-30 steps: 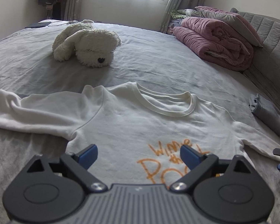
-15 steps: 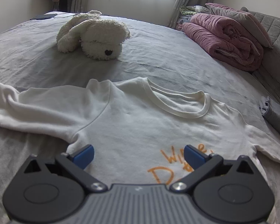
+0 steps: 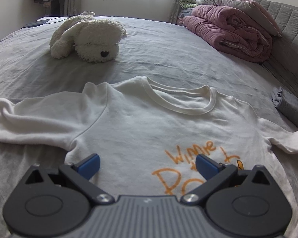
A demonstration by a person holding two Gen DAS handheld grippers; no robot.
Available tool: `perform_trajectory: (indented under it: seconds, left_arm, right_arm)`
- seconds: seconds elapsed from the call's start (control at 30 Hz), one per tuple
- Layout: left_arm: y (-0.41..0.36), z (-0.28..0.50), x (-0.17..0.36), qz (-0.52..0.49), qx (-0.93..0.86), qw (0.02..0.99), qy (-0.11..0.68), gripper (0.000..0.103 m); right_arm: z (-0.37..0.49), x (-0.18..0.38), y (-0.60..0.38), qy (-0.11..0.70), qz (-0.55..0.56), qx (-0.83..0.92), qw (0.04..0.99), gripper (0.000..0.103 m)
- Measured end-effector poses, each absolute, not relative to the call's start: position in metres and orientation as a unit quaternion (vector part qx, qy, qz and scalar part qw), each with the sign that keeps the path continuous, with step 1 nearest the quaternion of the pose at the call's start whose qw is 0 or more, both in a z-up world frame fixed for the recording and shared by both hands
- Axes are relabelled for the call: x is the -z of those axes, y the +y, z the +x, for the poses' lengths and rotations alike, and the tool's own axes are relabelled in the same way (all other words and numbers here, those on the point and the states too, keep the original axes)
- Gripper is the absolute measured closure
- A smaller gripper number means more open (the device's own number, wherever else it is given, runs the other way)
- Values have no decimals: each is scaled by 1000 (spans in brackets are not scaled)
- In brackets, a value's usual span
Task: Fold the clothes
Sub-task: 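Grasp the sleeve cuff with the right gripper and lift it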
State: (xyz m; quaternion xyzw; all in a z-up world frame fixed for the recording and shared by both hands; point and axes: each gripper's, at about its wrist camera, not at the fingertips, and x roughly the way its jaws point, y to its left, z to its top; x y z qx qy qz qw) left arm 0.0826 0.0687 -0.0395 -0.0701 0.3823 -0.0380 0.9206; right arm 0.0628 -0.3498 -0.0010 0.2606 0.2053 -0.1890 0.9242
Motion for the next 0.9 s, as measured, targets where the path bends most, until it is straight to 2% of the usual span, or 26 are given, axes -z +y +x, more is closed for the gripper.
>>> perform_trajectory:
  seconds: [0.57,0.9]
  left_arm:
    - [87,84,25,-124,28,914,386,1]
    - [108,86,14,-154,7,909,388,1]
  right_arm:
    - [82,-56,-252,179,148,115,966,96]
    - [105,-53,-167,183,91,61,977,96]
